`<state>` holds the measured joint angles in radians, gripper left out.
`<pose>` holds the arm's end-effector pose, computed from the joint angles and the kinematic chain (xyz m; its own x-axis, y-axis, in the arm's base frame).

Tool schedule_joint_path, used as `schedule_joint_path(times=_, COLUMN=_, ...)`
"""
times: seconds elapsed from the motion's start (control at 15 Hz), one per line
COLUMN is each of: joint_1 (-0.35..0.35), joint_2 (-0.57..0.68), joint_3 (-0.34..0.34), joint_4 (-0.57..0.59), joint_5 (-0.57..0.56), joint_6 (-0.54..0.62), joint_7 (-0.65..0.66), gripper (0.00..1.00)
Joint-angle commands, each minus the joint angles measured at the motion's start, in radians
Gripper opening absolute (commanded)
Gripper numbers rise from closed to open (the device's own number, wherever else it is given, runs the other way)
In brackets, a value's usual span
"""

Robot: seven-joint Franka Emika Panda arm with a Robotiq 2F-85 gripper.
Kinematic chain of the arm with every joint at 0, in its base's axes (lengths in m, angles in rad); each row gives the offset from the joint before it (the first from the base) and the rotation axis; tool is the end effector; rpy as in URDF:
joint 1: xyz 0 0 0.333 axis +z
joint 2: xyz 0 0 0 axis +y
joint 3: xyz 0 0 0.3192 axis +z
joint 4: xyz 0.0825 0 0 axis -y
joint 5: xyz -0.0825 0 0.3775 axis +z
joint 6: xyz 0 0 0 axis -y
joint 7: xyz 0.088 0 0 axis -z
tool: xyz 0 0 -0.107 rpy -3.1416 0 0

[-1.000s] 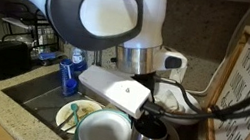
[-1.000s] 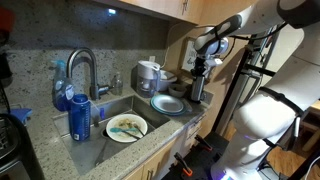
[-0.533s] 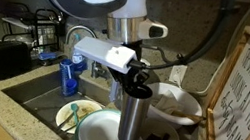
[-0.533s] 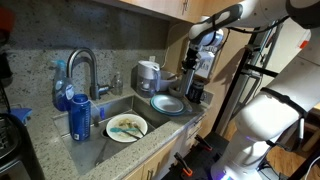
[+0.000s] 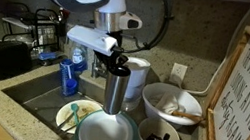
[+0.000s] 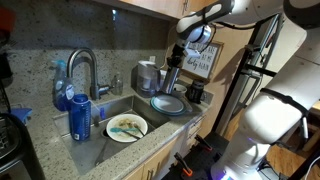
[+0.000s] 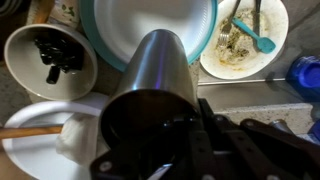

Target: Pick up the flask and put it in the sink

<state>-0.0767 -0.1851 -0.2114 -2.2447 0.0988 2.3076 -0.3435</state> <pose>0.4852 -0.1455 0.4734 0.9644 -0.0084 0.2643 0.0019 -0.9993 -0.0385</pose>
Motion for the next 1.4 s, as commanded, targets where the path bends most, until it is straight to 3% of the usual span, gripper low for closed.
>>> schedule_joint_path(times=0.0, joint_1=0.022, joint_2=0.043, joint_3=0.019, joint_4=0.063, joint_5=0.068, joint_6=-0.017, joint_7=-0.05, gripper=0.05)
schedule_joint_path(times=0.6, joint_1=0.034, joint_2=0.105, joint_3=0.058, joint_4=0.139, joint_5=0.149, joint_6=-0.112, joint_7=-0.084, gripper=0.05)
schedule_joint_path(times=0.87, joint_1=0.04, joint_2=0.139, joint_3=0.081, joint_4=0.171, joint_5=0.216, joint_6=-0.141, joint_7=-0.158, gripper=0.05)
schedule_joint_path(times=1.33, joint_1=0.073, joint_2=0.244, joint_3=0.173, joint_4=0.195, joint_5=0.249, joint_6=-0.144, joint_7=-0.231, gripper=0.05)
